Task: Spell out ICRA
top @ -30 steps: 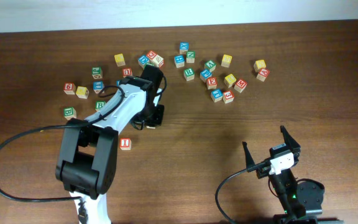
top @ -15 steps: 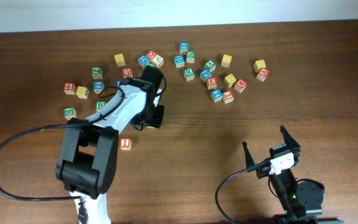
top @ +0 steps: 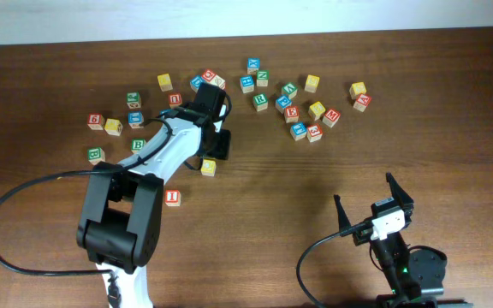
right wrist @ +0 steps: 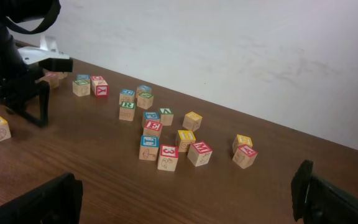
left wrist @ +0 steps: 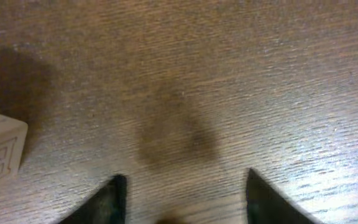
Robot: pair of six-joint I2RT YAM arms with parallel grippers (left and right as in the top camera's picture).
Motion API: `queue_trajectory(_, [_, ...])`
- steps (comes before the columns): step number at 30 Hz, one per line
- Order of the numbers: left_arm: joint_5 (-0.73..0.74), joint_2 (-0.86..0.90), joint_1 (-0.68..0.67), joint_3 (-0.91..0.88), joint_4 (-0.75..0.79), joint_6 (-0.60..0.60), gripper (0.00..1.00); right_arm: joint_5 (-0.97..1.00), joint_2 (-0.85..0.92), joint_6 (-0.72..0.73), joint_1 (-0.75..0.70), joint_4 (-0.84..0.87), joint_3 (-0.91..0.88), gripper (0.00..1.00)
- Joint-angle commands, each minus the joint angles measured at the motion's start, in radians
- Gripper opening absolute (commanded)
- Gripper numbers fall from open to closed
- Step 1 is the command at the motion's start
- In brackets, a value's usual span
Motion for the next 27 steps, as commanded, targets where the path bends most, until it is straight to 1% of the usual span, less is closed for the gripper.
queue_trajectory(1, [0.053,0.002,-0.002,-0.008,-0.011,-0.002,0.27,-0.013,-0.006,0.004,0.006,-0.005,-0.005,0.98])
queue_trajectory(3, [0.087,0.002,-0.006,-0.008,-0.024,-0.002,0.21,-0.012,-0.006,0.004,0.006,-0.005,-0.005,0.98])
queue_trajectory(5, [0.082,0.002,-0.013,-0.008,-0.042,-0.002,0.18,-0.013,-0.006,0.004,0.006,-0.005,-0.005,0.98])
queue_trajectory(11, [0.082,0.002,-0.02,-0.008,-0.053,-0.002,0.17,-0.012,-0.006,0.004,0.006,-0.005,-0.005,0.98])
queue_trajectory(22, [0.083,0.002,-0.02,-0.008,-0.189,-0.002,0.16,-0.012,-0.006,0.004,0.006,-0.005,-0.005,0.98])
queue_trajectory(27, [0.084,0.002,-0.02,-0.008,-0.194,-0.002,0.17,-0.012,-0.006,0.004,0.006,-0.005,-0.005,0.98])
